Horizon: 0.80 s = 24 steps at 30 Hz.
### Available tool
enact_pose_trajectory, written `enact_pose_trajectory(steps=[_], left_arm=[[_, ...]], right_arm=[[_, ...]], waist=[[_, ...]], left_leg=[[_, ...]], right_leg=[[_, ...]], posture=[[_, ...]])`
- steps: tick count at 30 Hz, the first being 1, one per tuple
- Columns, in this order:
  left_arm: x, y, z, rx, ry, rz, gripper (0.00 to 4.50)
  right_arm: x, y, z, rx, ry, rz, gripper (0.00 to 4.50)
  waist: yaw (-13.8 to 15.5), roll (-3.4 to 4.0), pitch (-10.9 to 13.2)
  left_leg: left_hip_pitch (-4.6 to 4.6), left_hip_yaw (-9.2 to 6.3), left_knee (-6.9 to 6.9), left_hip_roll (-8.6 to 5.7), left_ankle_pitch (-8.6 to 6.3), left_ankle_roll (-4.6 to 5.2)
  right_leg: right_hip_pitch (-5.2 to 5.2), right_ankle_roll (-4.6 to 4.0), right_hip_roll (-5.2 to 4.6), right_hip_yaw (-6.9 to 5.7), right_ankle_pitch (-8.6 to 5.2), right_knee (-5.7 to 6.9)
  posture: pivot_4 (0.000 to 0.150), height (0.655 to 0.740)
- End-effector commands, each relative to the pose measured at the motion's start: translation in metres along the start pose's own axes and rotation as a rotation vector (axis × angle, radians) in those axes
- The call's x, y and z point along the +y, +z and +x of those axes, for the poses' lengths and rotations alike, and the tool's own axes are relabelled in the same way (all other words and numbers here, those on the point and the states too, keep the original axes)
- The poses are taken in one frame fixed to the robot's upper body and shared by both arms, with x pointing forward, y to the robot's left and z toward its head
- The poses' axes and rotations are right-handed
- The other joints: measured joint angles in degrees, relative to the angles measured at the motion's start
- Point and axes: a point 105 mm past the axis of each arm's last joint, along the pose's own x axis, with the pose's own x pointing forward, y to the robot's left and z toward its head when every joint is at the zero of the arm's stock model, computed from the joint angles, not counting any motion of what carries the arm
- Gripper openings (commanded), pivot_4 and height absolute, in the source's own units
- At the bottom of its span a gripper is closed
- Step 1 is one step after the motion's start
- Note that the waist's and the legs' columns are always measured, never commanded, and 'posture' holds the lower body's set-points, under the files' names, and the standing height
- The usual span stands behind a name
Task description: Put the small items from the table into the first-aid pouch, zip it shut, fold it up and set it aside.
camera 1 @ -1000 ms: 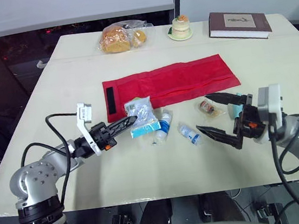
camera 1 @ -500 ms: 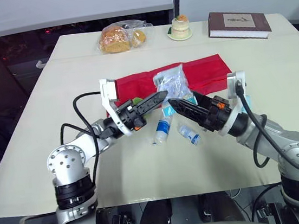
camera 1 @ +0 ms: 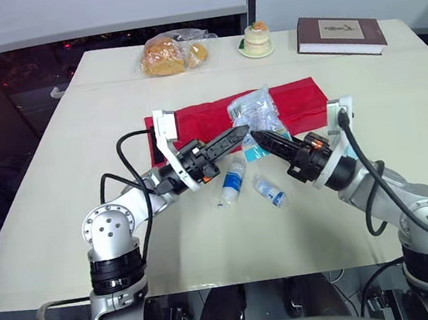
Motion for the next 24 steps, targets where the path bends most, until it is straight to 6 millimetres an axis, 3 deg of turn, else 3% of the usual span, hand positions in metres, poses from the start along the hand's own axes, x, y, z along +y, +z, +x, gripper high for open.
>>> enact_pose_trajectory(steps=[1, 5, 9, 10, 15, 16, 21, 24], left_arm=[[0.003, -0.002, -0.005, 0.015, 0.018, 0.01, 0.0], [0.012, 0.005, -0.006, -0.025, 0.068, 0.043, 0.0], [0.017, 0.012, -0.009, -0.038, 0.115, 0.117, 1.93], [0.02, 0.015, -0.011, -0.043, 0.139, 0.141, 1.93], [0.037, 0.036, -0.027, -0.061, 0.265, 0.28, 4.21], [0.045, 0.045, -0.032, -0.059, 0.328, 0.343, 4.47], [0.093, 0.084, -0.064, -0.066, 0.658, 0.589, 4.47], [0.112, 0.092, -0.08, 0.005, 0.782, 0.738, 4.47]], right_arm=[[0.012, 0.01, -0.002, -0.052, 0.04, -0.028, 0.05], [0.007, 0.011, -0.003, -0.053, 0.018, -0.032, 0.05], [0.003, 0.012, -0.004, -0.055, 0.004, -0.039, 0.05], [0.001, 0.013, -0.006, -0.055, -0.006, -0.043, 0.05], [-0.009, 0.015, -0.013, -0.049, -0.046, -0.059, 0.05], [-0.012, 0.015, -0.015, -0.043, -0.059, -0.066, 0.05], [-0.015, 0.013, -0.017, -0.029, -0.073, -0.08, 0.05], [-0.015, 0.011, -0.016, -0.027, -0.07, -0.081, 0.05]], waist=[[0.0, 0.0, 0.0], [0.1, 0.0, 0.0], [0.0, 0.0, 0.0], [0.0, 0.0, 0.0], [0.0, 0.0, 0.0], [0.0, 0.0, 0.0], [0.1, 0.0, 0.0], [0.0, 0.0, 0.0]], left_leg=[[0.0, 0.0, 0.0, 0.0, 0.0, 0.0], [-0.01, -0.01, 0.0, 0.0, 0.0, 0.0], [-0.01, 0.0, 0.0, -0.01, 0.0, 0.0], [-0.01, -0.01, 0.0, -0.01, 0.0, 0.0], [-0.01, -0.01, -0.03, 0.0, 0.0, 0.0], [-0.03, -0.02, -0.04, 0.01, 0.0, 0.0], [-0.04, -0.01, -0.04, -0.02, 0.0, 0.0], [-0.06, 0.0, -0.05, -0.01, 0.0, 0.01]], right_leg=[[0.0, -0.01, 0.0, 0.0, -0.01, 0.0], [0.0, -0.02, 0.0, 0.03, -0.01, 0.0], [0.0, -0.02, 0.02, 0.04, -0.02, -0.02], [0.0, -0.02, 0.02, 0.04, -0.02, -0.01], [-0.02, -0.04, 0.03, 0.03, -0.03, -0.02], [-0.02, -0.04, 0.04, 0.02, -0.03, -0.03], [-0.03, -0.14, 0.05, 0.01, -0.1, -0.03], [-0.03, -0.05, 0.05, 0.03, -0.04, -0.07]], posture=[[0.15, 0.7289], [0.15, 0.7289], [0.15, 0.7289], [0.15, 0.7289], [0.15, 0.7289], [0.15, 0.7289], [0.15, 0.7289], [0.15, 0.7289]])
